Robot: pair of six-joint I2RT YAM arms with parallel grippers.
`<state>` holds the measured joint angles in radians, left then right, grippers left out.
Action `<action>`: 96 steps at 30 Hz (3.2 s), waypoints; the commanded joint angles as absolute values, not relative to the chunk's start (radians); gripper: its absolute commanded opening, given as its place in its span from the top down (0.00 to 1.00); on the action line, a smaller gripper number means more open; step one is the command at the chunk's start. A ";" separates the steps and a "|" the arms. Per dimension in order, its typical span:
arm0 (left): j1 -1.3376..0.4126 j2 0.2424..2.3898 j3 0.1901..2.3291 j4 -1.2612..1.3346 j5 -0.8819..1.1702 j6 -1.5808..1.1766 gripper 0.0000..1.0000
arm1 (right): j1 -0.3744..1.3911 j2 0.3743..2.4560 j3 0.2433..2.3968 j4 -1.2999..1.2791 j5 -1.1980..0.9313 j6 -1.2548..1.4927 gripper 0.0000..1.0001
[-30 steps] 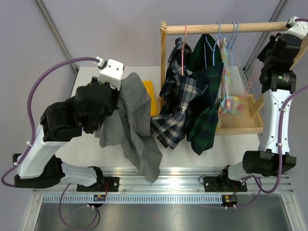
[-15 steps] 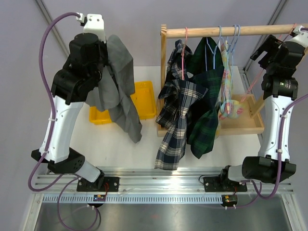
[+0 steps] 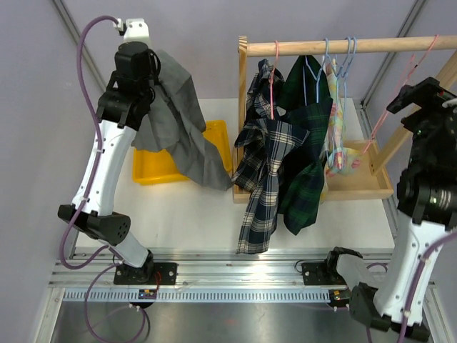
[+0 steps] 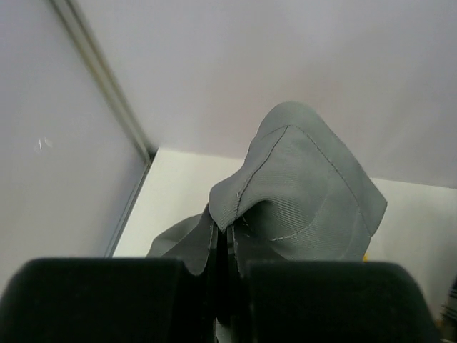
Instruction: Remove the skirt from the hanger
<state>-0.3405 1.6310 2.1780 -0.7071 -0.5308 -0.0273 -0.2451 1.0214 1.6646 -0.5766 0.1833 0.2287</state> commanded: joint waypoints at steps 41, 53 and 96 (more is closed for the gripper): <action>-0.272 0.870 0.950 -0.600 -0.319 -0.233 0.01 | -0.222 1.147 1.684 -0.526 -0.491 0.377 0.38; -0.272 0.864 0.946 -0.600 -0.324 -0.233 0.01 | -0.200 1.180 1.721 -0.522 -0.520 0.402 0.41; -0.270 0.868 0.940 -0.600 -0.327 -0.229 0.01 | -0.038 1.210 1.724 -0.588 -0.187 0.232 0.50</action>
